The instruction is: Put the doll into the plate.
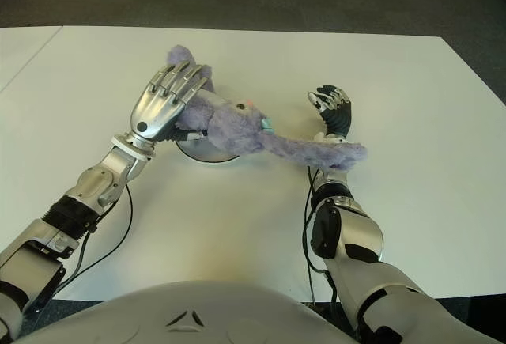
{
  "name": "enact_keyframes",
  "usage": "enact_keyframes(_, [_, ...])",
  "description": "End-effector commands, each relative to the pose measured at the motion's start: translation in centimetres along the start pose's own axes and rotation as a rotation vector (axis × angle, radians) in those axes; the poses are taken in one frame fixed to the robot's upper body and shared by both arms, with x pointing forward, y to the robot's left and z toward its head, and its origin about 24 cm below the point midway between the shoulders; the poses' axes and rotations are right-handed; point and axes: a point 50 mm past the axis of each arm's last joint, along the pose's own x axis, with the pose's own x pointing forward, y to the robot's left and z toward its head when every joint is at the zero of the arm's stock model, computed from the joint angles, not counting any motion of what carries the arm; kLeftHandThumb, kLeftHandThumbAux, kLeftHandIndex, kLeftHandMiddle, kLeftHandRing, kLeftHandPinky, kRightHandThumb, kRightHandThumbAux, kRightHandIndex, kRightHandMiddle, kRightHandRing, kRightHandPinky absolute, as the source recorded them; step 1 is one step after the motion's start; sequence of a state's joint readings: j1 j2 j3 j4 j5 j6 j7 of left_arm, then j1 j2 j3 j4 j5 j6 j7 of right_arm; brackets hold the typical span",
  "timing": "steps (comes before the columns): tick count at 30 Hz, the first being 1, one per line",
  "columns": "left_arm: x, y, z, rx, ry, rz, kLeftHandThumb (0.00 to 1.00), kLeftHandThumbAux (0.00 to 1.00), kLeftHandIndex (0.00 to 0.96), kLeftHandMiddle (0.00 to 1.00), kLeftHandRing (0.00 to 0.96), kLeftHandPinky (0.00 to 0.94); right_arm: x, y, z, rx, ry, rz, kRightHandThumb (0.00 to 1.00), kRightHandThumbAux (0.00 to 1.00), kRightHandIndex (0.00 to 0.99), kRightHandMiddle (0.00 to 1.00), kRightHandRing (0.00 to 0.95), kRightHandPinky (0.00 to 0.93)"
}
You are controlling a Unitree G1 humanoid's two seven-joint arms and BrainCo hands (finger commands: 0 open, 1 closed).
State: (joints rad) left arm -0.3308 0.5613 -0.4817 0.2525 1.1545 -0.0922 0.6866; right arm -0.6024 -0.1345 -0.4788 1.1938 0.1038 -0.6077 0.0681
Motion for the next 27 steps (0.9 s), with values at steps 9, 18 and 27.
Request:
enact_keyframes(9, [1.4,3.3,-4.5,-0.009,0.090,0.102,0.000,0.172,0.000,0.000,0.000,0.000,-10.0,-0.8,-10.7,0.068,0.478,-0.095,0.075,0.816,0.326,0.357,0.377,0.366])
enact_keyframes(18, [1.5,4.5,-4.8,-0.108,0.070,0.180,0.000,0.169,0.000,0.000,0.000,0.000,-10.0,-0.7,-10.8,0.073,0.478,-0.094,0.094,0.827,0.324,0.352,0.371,0.370])
enact_keyframes(27, [-0.1,5.8,-4.5,-0.391,-0.012,0.148,0.000,0.209,0.000,0.000,0.000,0.000,-10.1,-0.6,-10.8,0.068,0.475,-0.101,0.094,0.839,0.338,0.358,0.374,0.359])
